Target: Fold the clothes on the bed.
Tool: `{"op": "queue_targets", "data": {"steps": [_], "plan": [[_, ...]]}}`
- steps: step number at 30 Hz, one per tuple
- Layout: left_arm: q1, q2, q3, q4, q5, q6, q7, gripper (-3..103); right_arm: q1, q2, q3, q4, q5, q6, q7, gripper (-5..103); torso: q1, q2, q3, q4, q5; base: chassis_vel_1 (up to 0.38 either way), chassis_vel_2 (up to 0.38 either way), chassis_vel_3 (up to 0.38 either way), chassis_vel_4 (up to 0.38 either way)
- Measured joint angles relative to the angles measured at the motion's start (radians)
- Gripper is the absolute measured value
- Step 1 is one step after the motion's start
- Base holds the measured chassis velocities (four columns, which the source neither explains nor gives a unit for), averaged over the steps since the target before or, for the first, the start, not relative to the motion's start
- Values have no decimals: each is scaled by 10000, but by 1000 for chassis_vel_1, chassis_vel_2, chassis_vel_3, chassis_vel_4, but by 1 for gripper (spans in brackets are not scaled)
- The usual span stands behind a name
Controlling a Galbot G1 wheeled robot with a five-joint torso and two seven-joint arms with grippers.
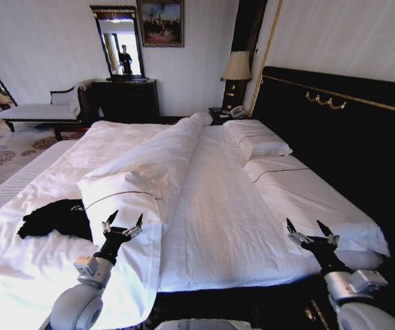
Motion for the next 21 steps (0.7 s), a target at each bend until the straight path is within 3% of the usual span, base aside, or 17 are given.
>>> {"op": "queue_targets", "data": {"steps": [21], "plan": [[81,4,-11,-131,-16,-3,-1,100,-18,96,-74,-7,-56,-14,56,100,0,0,0,-1,2,51,56,-52,-52]]}}
